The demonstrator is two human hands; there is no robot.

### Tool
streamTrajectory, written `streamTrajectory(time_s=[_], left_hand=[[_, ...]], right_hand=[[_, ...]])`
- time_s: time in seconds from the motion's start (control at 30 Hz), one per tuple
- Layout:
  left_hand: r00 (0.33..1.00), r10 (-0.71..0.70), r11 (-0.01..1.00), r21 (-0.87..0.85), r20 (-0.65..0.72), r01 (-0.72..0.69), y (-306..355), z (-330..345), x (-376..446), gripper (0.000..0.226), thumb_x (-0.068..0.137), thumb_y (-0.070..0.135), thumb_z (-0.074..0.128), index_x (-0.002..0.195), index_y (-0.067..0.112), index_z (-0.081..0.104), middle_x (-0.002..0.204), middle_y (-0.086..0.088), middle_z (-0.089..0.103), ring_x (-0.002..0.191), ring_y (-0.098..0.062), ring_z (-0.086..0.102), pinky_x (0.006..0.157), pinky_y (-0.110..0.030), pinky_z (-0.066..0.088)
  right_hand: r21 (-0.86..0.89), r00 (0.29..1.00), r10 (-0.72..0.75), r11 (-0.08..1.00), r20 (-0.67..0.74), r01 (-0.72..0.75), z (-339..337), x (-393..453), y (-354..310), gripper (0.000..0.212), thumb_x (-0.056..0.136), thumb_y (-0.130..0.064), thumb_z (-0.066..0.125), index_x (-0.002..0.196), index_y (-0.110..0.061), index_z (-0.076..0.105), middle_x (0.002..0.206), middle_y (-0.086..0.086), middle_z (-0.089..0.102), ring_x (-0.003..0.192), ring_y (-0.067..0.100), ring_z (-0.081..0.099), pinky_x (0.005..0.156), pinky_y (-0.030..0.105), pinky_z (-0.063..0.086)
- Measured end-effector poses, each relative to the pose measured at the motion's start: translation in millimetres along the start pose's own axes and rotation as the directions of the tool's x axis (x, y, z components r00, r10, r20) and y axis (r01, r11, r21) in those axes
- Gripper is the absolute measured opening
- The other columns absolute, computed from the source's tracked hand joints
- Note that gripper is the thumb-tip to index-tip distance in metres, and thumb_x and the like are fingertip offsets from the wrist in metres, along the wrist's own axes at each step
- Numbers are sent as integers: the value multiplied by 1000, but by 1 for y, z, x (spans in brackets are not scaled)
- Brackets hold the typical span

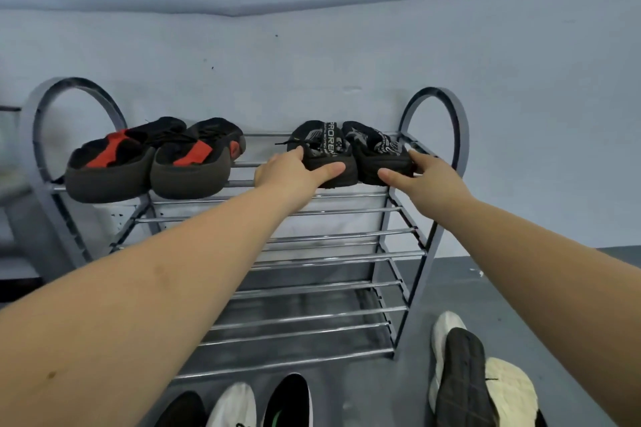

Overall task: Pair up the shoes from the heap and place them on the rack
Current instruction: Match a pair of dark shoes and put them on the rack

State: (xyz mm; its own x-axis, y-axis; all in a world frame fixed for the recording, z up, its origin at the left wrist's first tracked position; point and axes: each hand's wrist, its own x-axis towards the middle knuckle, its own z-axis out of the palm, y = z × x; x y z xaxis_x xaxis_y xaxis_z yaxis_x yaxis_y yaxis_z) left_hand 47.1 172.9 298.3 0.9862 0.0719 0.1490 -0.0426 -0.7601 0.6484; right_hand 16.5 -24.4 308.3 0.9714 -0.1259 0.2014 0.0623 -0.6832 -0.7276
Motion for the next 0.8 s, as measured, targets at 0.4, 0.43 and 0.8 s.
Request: streamTrajectory(time_s=[0.4,0.43,0.8], left_hand=[[999,31,958,285,-26,-22,21,-9,-31,96,84,66,44,151,13,1,159,-9,9,146,-29,8,119,-44,8],[993,102,939,335,-52,-79,23,-12,-41,96,86,65,43,151,11,-2,160,-7,2,147,-26,3,120,-42,4],[713,329,550,488,619,-678,17,60,-171,81,94,57,31,151,15,-9,159,-5,-12,147,-19,-8,119,-31,-6]], right_hand=[[-598,989,-134,788,60,143,1,-42,5,90,86,-63,47,153,-19,4,159,8,14,145,28,15,118,45,18],[-643,981,-161,741,108,192,-4,-55,10,90,87,-63,46,153,-20,2,160,8,8,147,26,11,119,44,15],[-715,951,153,693,269,91,-41,-203,114,84,91,-57,47,153,-22,2,161,7,1,147,27,8,116,41,20]])
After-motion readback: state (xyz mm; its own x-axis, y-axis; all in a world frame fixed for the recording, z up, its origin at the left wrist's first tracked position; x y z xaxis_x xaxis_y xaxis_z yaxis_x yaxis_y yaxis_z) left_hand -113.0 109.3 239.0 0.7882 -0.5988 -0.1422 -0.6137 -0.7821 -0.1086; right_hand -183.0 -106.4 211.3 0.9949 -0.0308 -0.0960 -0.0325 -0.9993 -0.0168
